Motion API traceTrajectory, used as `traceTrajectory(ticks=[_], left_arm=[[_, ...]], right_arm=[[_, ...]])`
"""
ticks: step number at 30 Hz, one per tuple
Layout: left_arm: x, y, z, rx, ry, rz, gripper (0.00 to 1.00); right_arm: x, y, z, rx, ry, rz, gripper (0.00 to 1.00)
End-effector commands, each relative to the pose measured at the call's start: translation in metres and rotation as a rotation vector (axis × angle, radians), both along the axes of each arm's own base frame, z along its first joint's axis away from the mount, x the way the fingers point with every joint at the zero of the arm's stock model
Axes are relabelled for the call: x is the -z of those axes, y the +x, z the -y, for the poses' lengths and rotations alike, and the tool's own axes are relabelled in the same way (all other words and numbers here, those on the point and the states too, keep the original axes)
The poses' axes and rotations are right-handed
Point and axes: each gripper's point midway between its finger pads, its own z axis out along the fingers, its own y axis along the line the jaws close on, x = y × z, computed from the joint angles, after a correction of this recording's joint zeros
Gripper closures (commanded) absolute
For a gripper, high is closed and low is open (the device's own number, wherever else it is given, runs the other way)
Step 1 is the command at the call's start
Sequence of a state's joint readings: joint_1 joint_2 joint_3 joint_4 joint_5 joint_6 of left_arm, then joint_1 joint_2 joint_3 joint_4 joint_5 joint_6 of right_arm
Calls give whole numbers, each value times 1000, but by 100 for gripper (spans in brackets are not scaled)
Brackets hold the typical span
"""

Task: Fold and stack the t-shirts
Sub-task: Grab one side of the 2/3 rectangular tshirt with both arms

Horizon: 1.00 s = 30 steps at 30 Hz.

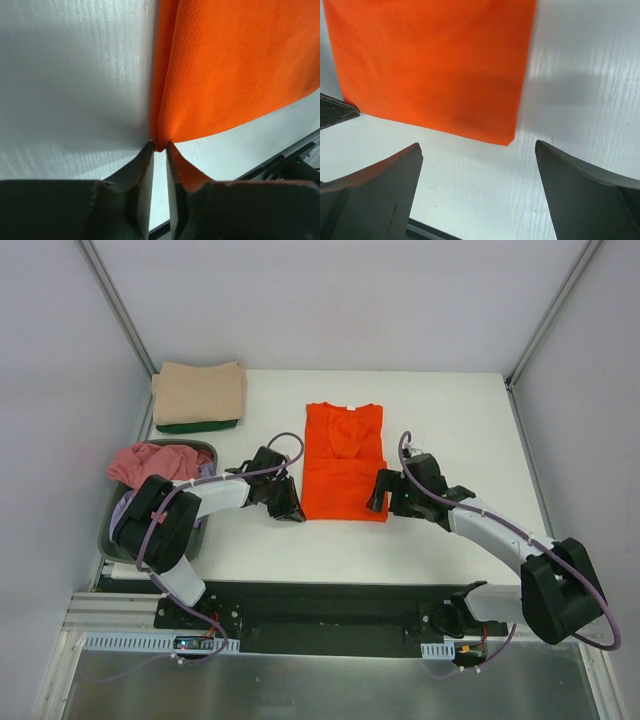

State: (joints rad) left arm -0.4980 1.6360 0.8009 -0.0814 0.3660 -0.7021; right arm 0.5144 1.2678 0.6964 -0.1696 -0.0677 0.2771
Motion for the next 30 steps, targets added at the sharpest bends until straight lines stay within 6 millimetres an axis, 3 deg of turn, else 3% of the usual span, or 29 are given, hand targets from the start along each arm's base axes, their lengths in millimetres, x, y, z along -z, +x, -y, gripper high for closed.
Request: traceTrajectory(ticks=[1,4,11,22,28,30], left_arm=[[7,5,5,15,7,-4,88],[10,5,5,16,12,-11,100],[10,3,-1,4,29,23,100],[12,-1,-4,-7,33,15,100],[2,-1,-6,-32,16,56,100],[-8,-2,-9,-44,6,93,100]], right_arm=[[21,-16,12,42,-32,-87,2],[31,-22,10,39,-17,-123,1],[43,-22,8,49,-10,-145,14],[66,-21,12,83,-57,-203,60],[63,-30,6,51,-17,-227,98],[58,-38,0,21,26,-243,99]])
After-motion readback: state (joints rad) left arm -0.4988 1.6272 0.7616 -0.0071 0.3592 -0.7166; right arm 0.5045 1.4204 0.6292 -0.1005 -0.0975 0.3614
